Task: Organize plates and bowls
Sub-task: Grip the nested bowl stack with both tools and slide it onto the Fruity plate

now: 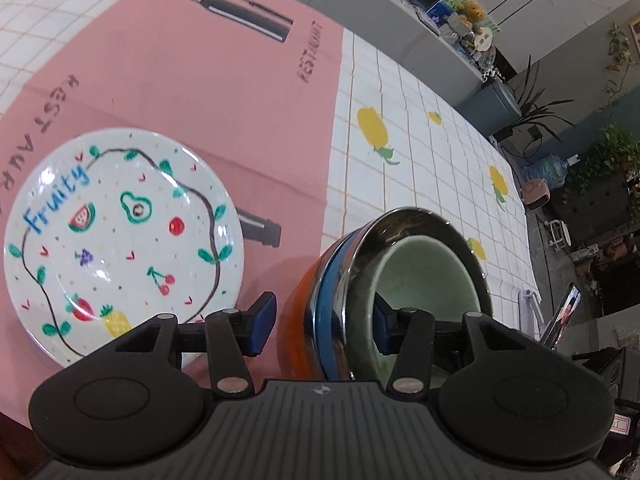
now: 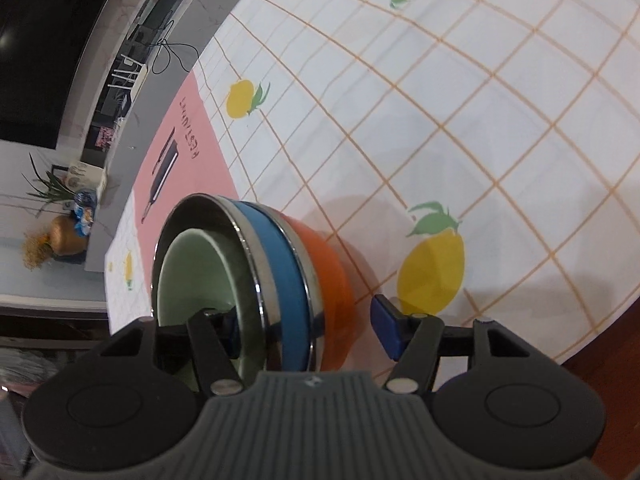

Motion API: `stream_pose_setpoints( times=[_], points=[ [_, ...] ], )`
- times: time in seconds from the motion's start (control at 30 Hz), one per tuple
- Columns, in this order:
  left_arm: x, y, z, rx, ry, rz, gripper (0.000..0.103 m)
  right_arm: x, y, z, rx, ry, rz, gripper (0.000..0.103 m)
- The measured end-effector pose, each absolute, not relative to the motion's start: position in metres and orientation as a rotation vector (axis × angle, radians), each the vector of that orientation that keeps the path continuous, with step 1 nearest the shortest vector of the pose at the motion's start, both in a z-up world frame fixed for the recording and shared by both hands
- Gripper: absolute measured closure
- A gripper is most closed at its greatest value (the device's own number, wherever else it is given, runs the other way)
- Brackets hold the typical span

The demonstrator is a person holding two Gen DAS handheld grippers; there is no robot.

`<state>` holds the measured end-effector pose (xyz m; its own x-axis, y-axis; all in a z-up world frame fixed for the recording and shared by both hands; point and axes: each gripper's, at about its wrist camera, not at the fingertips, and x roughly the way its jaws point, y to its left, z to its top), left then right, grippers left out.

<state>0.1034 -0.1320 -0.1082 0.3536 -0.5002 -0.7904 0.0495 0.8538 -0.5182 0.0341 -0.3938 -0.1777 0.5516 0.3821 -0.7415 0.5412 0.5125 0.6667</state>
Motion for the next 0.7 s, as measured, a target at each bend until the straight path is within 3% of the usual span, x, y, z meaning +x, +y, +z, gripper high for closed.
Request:
stream_pose_setpoints(
  times=[0.17, 0.27, 0.7],
  points=[
    [0.104, -0.136, -0.113, -0.424, 1.192, -0.387, 0.048, 0.036, -0.393, -0.175, 1.072, 1.028, -0.104, 0.050],
    [0.103, -0.137, -0.112, -0.435, 1.200, -0.404, 0.054, 0.037, -0.391, -0.172, 1.046, 1.033, -0.110, 0.051],
    [0.104, -0.146, -0.107, -0.370, 1.193, -0.422, 0.056, 0.034, -0.388, -0.170, 1.014, 1.031, -0.124, 0.055]
  ],
)
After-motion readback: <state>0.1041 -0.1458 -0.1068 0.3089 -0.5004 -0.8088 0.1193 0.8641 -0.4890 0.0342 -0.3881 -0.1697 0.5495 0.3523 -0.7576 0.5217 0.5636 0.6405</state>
